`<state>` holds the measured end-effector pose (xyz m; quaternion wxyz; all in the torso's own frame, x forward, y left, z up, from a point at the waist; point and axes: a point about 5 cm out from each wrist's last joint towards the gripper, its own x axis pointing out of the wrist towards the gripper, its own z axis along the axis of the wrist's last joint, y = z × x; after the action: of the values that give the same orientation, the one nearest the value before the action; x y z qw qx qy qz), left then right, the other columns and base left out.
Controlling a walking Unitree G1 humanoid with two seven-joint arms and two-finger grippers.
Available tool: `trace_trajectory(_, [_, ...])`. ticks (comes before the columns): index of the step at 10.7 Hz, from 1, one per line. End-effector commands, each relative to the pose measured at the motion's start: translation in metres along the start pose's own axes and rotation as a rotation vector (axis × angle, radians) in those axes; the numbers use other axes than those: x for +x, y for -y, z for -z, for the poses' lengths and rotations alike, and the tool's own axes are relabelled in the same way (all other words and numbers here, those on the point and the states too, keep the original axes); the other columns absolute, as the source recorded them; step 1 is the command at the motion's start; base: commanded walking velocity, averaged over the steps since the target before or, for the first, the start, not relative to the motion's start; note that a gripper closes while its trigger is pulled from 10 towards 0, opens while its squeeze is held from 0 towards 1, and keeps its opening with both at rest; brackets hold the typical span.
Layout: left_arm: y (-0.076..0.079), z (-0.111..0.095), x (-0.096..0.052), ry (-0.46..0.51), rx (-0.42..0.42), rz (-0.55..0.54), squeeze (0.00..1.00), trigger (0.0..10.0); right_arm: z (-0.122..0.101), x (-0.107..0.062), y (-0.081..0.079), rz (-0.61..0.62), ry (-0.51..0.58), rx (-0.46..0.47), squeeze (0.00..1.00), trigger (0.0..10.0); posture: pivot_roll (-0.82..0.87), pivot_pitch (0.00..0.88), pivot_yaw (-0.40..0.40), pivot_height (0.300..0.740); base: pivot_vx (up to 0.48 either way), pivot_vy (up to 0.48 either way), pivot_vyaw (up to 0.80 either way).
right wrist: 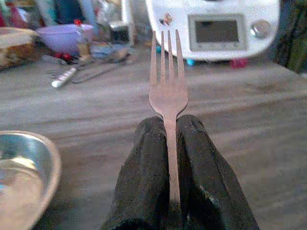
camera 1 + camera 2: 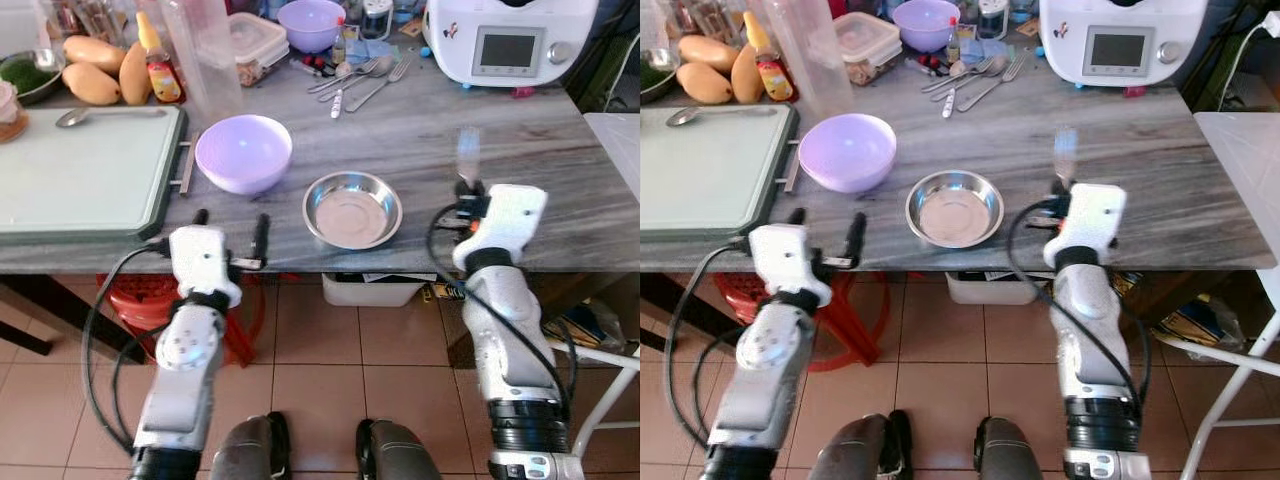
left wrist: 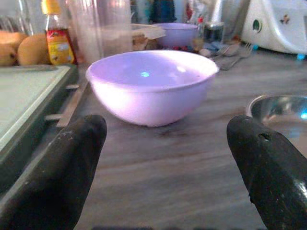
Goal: Setting the table
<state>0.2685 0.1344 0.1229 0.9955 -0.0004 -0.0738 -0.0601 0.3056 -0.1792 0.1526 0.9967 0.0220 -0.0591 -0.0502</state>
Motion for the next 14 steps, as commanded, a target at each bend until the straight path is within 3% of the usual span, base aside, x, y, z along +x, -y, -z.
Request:
trace_trajectory(1, [-0.003, 0.003, -0.005, -0.023, 0.002, -0.006, 0.00, 10.0, 0.009, 0.000, 0.005, 0.027, -0.055, 0.028, 0.00, 10.0, -0.07, 0.212, 0.015, 0.740, 0.000, 0.000, 0.00])
trace_trajectory(5, [-0.008, 0.013, -0.022, -0.095, 0.022, 0.004, 0.00, 10.0, 0.025, 0.011, 0.000, 0.027, -0.193, 0.084, 0.00, 10.0, -0.04, 0.246, 0.032, 0.740, 0.000, 0.000, 0.00])
trace_trajectory(7, [-0.009, 0.012, -0.022, -0.102, 0.026, 0.004, 0.00, 10.0, 0.025, 0.020, -0.008, 0.019, -0.222, 0.144, 0.00, 10.0, -0.04, 0.247, 0.036, 0.740, 0.000, 0.000, 0.00])
trace_trajectory(9, [-0.008, 0.011, -0.021, -0.106, 0.030, 0.014, 0.00, 10.0, 0.024, 0.026, -0.021, 0.021, -0.268, 0.192, 0.00, 10.0, -0.03, 0.247, 0.032, 0.740, 0.000, 0.000, 0.00])
trace_trajectory(11, [-0.010, 0.012, -0.022, -0.114, 0.031, 0.010, 0.00, 10.0, 0.028, 0.020, -0.038, -0.011, -0.316, 0.241, 0.00, 10.0, -0.03, 0.246, 0.026, 0.740, 0.000, 0.000, 0.00])
trace_trajectory(14, [-0.019, 0.013, -0.024, -0.122, 0.058, -0.033, 0.00, 10.0, 0.021, 0.027, -0.058, -0.060, -0.320, 0.288, 0.00, 10.0, -0.03, 0.244, 0.018, 0.740, 0.000, 0.000, 0.00])
